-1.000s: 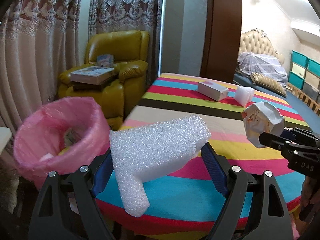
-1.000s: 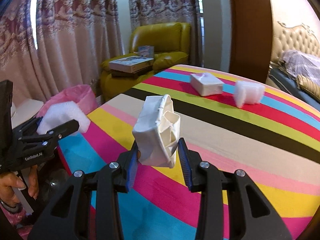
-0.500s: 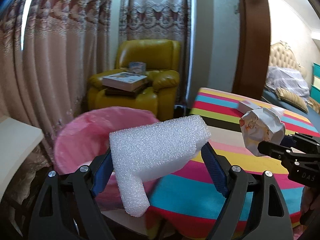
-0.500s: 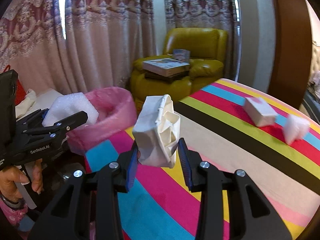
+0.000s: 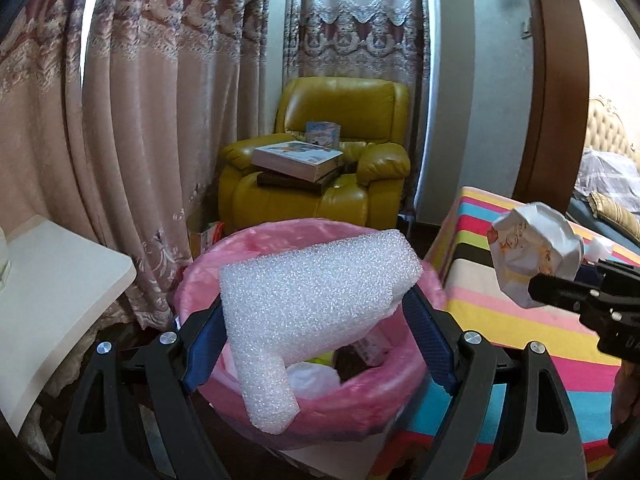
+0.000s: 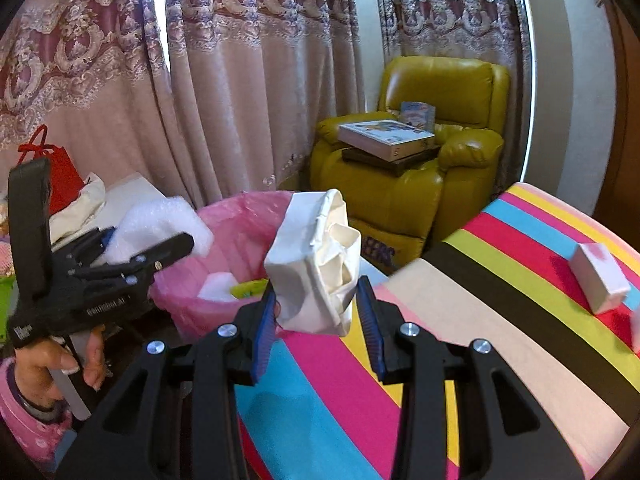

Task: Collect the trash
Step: 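Carry the paper cup and foam block to the pink bin and release both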

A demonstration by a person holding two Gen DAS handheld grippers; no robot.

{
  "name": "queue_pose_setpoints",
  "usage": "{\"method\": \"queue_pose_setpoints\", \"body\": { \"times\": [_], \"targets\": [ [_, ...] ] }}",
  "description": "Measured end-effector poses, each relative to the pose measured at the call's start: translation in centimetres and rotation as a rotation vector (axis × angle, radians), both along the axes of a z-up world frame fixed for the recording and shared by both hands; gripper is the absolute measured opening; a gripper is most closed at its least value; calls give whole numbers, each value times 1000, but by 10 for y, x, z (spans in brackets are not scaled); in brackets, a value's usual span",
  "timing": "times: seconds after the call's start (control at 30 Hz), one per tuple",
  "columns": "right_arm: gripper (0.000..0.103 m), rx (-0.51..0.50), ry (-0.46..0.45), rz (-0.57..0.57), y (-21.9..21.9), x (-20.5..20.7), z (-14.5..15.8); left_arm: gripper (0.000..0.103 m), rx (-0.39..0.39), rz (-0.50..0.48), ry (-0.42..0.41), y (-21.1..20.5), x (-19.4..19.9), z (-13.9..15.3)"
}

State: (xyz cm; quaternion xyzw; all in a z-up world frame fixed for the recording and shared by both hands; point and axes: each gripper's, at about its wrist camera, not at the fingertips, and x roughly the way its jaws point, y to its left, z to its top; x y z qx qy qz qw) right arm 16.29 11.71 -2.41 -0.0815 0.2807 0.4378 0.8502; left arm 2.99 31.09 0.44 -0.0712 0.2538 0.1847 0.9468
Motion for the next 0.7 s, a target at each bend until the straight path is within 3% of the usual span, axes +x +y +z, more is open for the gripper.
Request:
{"method": "queue_pose_setpoints", "body": {
  "times": [0.17,0.37,0.7],
  "targets": [
    [38,-21,7,33,32,8,0,78,-66,34,12,33,5,-7],
    [38,-29,14,48,58,14,0,78,-65,81,14,62,2,-2],
    [29,-23,-9,90,69,9,1,78,-96,77,26,65,5,-11]
  ]
}}
